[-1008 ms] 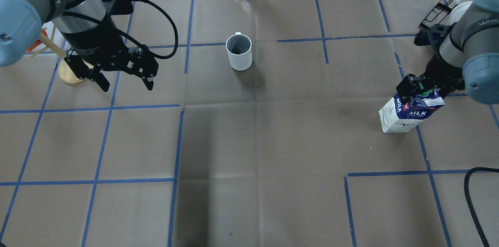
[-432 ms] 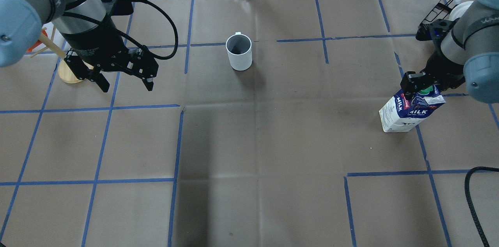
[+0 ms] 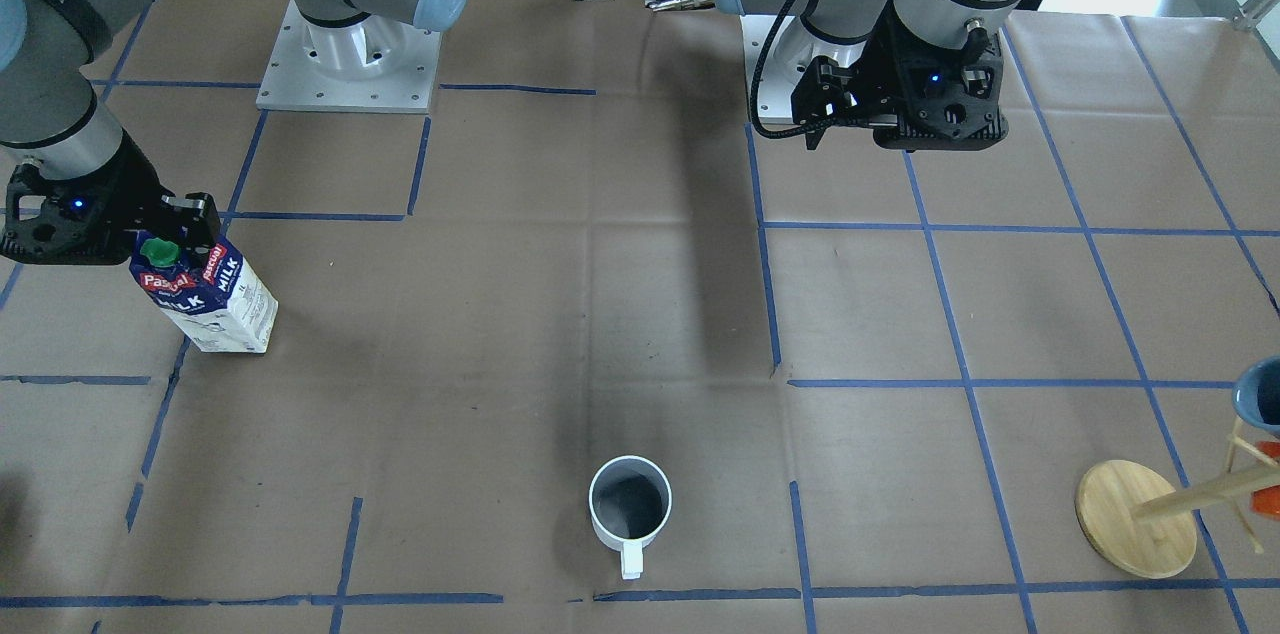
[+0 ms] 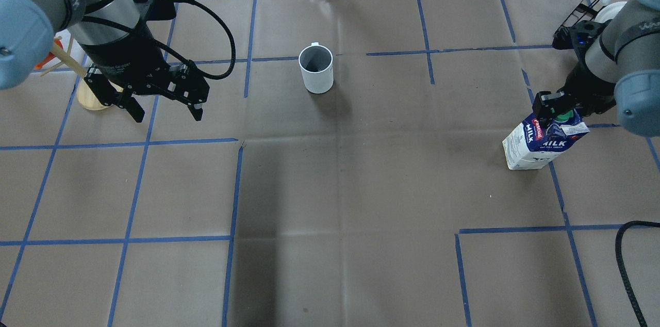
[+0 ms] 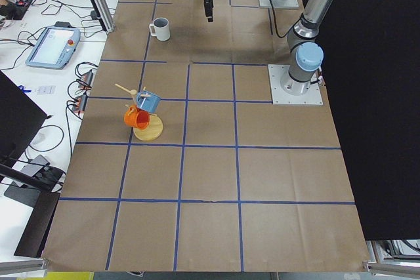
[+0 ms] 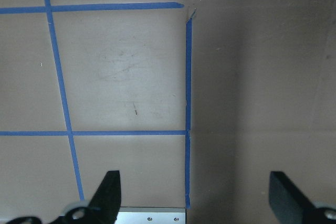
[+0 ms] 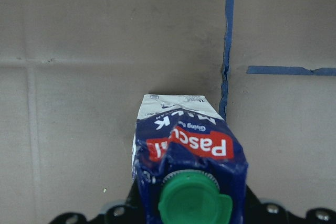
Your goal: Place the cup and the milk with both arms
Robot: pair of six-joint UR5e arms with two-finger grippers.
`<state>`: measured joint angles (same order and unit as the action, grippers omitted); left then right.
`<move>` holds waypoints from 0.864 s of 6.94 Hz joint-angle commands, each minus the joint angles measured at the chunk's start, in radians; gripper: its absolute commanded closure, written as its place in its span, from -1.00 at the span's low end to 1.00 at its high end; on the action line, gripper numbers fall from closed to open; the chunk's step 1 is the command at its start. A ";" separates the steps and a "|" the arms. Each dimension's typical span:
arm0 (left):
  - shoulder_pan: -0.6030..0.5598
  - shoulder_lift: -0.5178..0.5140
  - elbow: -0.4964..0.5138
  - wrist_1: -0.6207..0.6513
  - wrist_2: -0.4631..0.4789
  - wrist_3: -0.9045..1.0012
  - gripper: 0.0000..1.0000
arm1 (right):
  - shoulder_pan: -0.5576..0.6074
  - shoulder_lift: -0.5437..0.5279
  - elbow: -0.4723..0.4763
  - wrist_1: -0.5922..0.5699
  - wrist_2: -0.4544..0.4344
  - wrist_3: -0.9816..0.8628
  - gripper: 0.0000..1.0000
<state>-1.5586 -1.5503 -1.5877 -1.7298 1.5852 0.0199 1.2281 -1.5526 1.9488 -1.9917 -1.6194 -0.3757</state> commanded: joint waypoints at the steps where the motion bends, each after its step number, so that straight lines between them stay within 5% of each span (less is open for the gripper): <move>1: 0.000 0.001 0.000 0.001 -0.001 0.000 -0.99 | 0.004 -0.020 -0.054 0.005 -0.002 0.004 -0.19; 4: 0.000 0.001 0.000 0.001 -0.001 0.000 -0.99 | 0.025 0.002 -0.215 0.138 0.034 0.064 -0.19; 6: 0.000 0.001 0.000 -0.001 -0.002 0.000 -0.99 | 0.140 0.088 -0.325 0.157 0.053 0.154 -0.19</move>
<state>-1.5585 -1.5493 -1.5877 -1.7298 1.5843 0.0200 1.3004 -1.5219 1.7007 -1.8499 -1.5748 -0.2746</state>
